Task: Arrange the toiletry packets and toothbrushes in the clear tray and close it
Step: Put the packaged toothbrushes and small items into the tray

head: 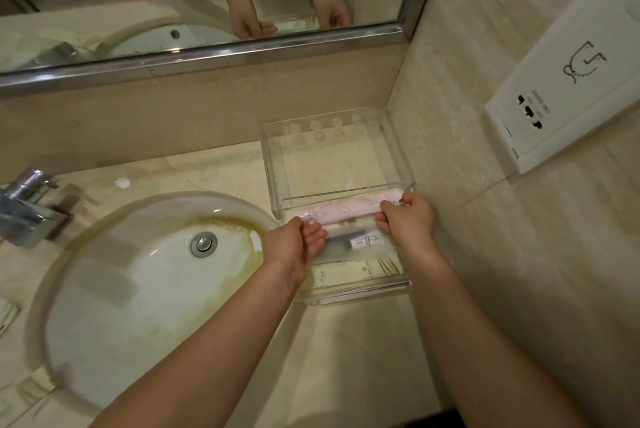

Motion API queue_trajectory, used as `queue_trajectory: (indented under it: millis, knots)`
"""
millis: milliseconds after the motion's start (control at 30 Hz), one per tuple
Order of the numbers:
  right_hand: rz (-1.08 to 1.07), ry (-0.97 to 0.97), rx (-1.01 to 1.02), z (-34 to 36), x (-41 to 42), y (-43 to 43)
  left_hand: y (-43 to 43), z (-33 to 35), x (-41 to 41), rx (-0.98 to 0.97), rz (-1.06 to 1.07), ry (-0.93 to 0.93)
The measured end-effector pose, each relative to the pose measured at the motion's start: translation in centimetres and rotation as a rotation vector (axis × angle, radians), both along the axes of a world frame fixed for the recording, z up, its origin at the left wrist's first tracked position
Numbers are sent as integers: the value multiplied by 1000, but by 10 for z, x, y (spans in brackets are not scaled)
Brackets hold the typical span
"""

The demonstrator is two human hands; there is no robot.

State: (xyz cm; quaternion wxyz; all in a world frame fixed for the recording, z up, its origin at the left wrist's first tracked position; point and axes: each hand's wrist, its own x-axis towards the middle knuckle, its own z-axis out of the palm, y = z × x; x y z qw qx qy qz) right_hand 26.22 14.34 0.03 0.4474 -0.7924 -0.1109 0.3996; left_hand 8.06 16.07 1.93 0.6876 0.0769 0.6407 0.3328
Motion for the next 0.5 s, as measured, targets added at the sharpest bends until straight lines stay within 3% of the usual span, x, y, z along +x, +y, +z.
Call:
queue_trajectory:
  millis: [100,167,233,367,433,500]
  knots:
    - [-14,3,-26,-7,-2,-2,-3,-1,0,100,9,19]
    - [51,-206,-96,-3,-4,-4,-6,-2,2,177,-6,45]
    - [153,-470,-173,3,-7,-11,-12,-4,3,308,-108,189]
    - [405,-800,-114,-1,-19,-24,-34,-14,-4,852,-604,812]
    - [537,-863,-55,-10,-26,-29,-38,-28,-8,1100,-1006,1197]
    - [642,-870,-40,-15,-32,-32,-40,-32,-10,1001,-1343,1347]
